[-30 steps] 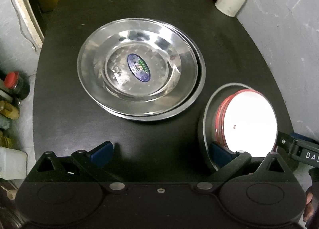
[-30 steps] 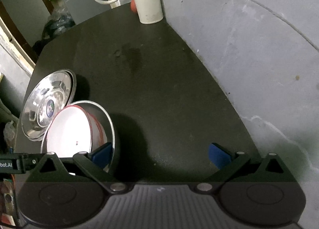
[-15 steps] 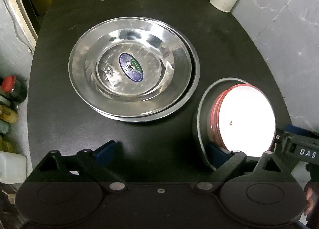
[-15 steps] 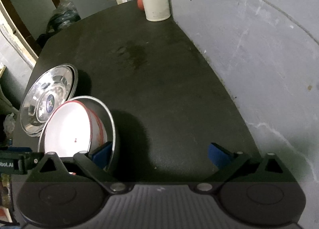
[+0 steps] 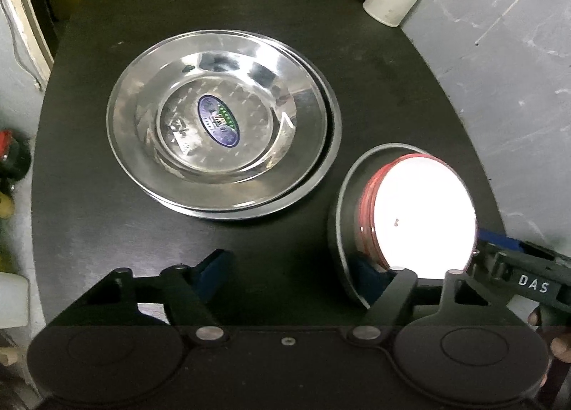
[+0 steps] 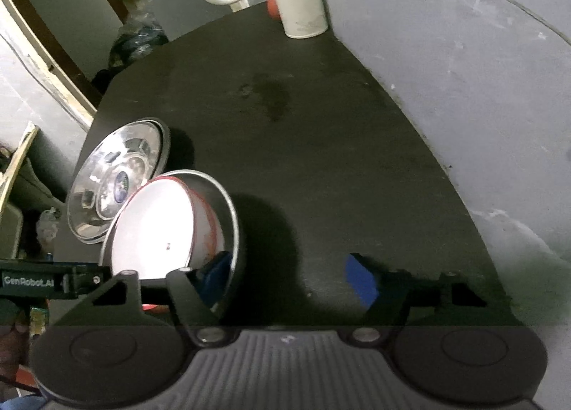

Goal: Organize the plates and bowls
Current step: 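Grip the steel bowl rim with both grippers, then lift the steel bowl with both grippers and carry it over the plate stack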

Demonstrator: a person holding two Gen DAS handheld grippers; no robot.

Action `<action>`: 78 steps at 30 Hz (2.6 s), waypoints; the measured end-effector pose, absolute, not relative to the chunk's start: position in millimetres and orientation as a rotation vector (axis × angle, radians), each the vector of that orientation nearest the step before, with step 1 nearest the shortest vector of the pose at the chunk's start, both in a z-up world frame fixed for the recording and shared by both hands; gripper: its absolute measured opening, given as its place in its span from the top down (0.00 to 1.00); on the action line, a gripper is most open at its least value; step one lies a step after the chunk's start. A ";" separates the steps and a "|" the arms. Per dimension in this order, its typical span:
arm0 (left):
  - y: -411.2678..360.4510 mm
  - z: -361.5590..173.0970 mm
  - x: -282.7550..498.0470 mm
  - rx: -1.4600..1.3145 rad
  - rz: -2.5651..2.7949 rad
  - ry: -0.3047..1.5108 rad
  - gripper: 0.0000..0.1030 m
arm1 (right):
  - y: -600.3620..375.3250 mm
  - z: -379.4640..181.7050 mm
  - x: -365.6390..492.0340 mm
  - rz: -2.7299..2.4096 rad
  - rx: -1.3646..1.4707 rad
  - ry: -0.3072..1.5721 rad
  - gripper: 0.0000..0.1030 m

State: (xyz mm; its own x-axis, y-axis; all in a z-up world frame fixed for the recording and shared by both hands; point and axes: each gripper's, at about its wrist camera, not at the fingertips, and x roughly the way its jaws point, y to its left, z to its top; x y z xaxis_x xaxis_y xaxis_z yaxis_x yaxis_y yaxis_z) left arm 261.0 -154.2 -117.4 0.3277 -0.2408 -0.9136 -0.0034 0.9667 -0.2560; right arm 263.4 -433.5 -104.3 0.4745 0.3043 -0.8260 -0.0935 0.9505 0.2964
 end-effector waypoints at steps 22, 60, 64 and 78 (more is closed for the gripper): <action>-170.2 -110.8 257.0 -0.228 -0.300 1.171 0.82 | -418.7 -94.6 255.1 0.385 0.209 1.005 0.83; -170.0 -84.6 253.2 -0.168 -0.406 1.076 0.84 | -428.0 -80.3 239.7 0.336 0.267 0.935 0.83; -167.7 -79.5 258.2 -0.165 -0.406 1.065 0.84 | -425.0 -77.0 243.3 0.336 0.273 0.923 0.83; -133.5 -64.9 272.8 -0.180 -0.357 1.039 0.85 | -394.6 -66.9 268.4 0.383 0.263 0.909 0.83</action>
State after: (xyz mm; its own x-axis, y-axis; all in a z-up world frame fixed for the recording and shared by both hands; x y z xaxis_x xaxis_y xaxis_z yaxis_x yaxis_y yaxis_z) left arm 272.8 -133.5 -64.9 0.4564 -0.3723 -0.8081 0.2036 0.9278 -0.3125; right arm 268.4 -394.6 -66.9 0.5543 0.4292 -0.7131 -0.2106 0.9012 0.3787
